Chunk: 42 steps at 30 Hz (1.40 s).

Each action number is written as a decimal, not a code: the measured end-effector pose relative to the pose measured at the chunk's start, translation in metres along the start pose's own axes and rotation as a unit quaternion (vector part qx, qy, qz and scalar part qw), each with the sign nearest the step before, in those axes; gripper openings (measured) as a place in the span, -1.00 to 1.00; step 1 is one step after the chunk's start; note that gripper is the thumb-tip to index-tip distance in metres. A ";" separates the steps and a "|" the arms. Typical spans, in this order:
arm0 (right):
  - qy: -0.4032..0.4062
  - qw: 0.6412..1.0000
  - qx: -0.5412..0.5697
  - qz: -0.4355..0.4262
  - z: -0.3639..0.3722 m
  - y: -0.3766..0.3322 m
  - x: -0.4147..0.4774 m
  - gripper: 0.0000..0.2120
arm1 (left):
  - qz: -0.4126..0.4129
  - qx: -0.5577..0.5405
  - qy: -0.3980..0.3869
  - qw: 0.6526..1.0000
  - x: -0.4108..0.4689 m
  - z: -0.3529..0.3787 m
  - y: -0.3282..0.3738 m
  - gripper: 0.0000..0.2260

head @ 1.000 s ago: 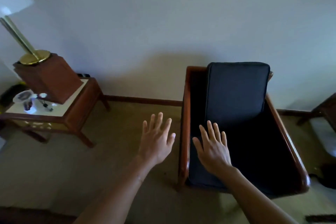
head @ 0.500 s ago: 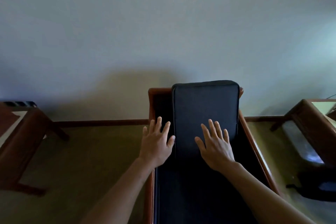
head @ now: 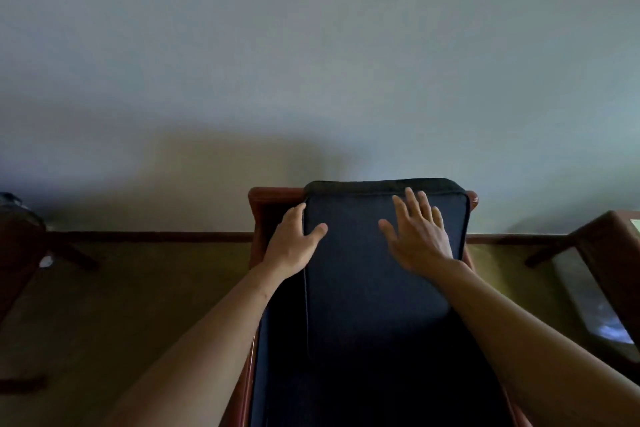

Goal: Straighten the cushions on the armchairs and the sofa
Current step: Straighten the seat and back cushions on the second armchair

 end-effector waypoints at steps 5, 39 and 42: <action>-0.027 0.999 -0.020 -0.024 0.017 0.026 0.049 -0.32 | -0.084 -0.170 0.022 0.982 0.040 0.012 0.013 -0.24; 0.044 0.985 -0.043 -0.162 -0.038 0.026 -0.239 -0.15 | 0.103 -0.070 -0.066 0.990 -0.199 0.057 -0.029 -0.33; 0.087 0.985 0.013 -0.149 -0.058 0.053 -0.247 -0.15 | 0.153 -0.077 -0.029 0.985 -0.205 0.050 0.016 -0.37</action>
Point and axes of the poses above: each hand's wrist, its own x-axis towards the middle knuckle, its own z-axis out of the palm, y = z × x, the point moved 2 cm from there along x, towards the middle knuckle, and after that the axes turned 9 degrees about x, right-handed, at the moved point
